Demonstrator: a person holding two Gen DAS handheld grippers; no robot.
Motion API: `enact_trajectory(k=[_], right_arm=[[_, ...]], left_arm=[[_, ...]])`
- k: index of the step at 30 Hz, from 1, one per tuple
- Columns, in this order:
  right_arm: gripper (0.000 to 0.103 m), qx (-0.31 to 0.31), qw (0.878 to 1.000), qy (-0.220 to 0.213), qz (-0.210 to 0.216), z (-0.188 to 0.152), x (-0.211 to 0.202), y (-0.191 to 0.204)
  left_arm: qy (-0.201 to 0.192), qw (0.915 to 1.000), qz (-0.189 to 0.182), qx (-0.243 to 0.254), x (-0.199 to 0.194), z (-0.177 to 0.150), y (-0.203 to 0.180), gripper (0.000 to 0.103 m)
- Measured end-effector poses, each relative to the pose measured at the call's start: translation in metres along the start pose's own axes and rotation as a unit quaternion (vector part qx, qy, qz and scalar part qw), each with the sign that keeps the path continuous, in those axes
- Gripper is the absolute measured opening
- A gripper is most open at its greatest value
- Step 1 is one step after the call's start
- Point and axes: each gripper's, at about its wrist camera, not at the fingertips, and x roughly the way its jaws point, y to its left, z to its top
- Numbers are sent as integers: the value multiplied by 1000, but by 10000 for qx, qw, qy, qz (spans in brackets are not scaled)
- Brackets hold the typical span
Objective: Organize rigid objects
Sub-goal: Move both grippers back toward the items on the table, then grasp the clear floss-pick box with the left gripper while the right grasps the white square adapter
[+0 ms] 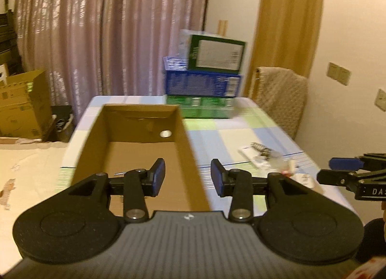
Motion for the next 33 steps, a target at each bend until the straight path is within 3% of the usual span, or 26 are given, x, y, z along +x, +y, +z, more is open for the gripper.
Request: enact_trajectory(k=[8,15,23,33], right_arm=[[65,463,9949,-76,-894,-32,-68,-65],[67,703,9901,-92,-1214,-49,-91,-100],[70,925,9860,-74,-1386,-59,-89,-136],[75,810,9892,411,-1152,-73,-29,-161]], left_arm=[[49,9981,-571,218,7,-8,-77,46],[247,9955,-778,476,33,-22,-126,57],[504,9933,-697,777,73,-33,-151,68],[842,9889,-688,1011,137,-52,-164,73]])
